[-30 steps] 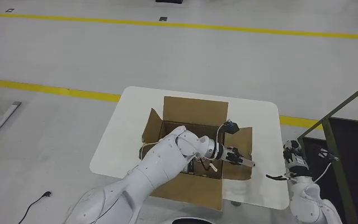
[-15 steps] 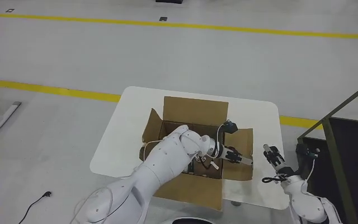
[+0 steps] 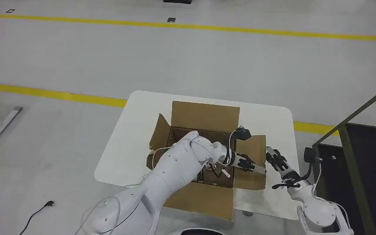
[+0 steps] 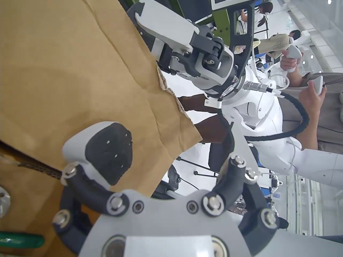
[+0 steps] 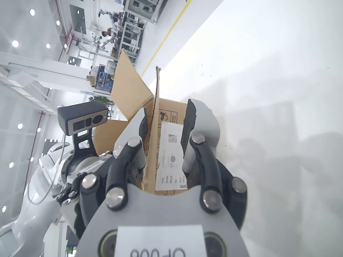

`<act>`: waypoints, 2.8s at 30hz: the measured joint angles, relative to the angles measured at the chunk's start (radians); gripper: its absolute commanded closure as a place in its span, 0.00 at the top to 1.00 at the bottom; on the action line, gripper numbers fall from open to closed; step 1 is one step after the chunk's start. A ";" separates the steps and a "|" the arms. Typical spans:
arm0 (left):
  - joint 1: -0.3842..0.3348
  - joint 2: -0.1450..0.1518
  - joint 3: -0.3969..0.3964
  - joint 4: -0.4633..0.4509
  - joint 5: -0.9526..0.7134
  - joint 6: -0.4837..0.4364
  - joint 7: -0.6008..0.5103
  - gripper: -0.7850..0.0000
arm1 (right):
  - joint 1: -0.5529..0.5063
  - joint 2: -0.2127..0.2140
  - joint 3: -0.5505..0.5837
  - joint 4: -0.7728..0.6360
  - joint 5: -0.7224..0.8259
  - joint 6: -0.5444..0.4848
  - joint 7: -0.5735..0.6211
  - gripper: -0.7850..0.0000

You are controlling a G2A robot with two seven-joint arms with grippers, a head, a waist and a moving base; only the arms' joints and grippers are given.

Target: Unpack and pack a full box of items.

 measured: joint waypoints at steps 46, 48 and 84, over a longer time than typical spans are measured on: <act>-0.028 0.141 -0.183 -0.105 0.254 0.013 0.128 1.00 | 0.044 0.021 -0.012 0.036 -0.115 0.000 -0.048 0.48; -0.002 0.176 -0.218 -0.165 0.291 0.047 0.122 1.00 | 0.046 0.024 -0.004 0.020 -0.153 -0.015 -0.061 0.88; 0.369 0.369 -0.363 -0.863 0.806 0.658 -0.260 1.00 | -0.033 0.022 0.012 -0.261 -0.647 0.150 -0.334 0.00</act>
